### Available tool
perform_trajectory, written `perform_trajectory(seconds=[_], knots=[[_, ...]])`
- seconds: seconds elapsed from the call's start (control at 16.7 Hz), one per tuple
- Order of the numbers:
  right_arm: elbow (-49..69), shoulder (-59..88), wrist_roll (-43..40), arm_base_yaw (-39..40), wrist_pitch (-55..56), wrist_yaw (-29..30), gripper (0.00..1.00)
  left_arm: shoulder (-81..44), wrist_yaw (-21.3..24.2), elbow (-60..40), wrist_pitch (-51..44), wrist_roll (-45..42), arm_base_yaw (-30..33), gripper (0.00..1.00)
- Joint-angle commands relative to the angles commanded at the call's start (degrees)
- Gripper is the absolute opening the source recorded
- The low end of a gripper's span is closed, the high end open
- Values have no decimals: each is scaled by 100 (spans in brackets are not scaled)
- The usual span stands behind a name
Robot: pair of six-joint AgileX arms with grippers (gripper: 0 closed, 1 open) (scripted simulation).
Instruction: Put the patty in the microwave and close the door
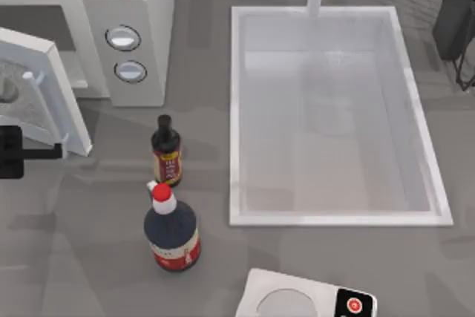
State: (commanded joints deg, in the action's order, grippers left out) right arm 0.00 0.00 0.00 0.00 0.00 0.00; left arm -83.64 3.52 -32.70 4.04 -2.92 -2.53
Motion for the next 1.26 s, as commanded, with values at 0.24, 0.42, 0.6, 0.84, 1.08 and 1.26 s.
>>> perform_trajectory(seconds=[0.24,0.42,0.6,0.84,1.08,1.26], knots=[[0,0,0,0,0,0,100,-611,-52,-438,324,44,43,0],[0,0,0,0,0,0,100,-623,-53,-449,331,45,43,0],[0,0,0,0,0,0,100,-689,-58,-520,304,54,12,0],[0,0,0,0,0,0,100,-1535,-76,-1360,218,83,53,0],[0,0,0,0,0,0,100,-2437,-94,-2445,139,100,126,0],[0,0,0,0,0,0,100,-2692,-110,-2717,127,112,138,0]])
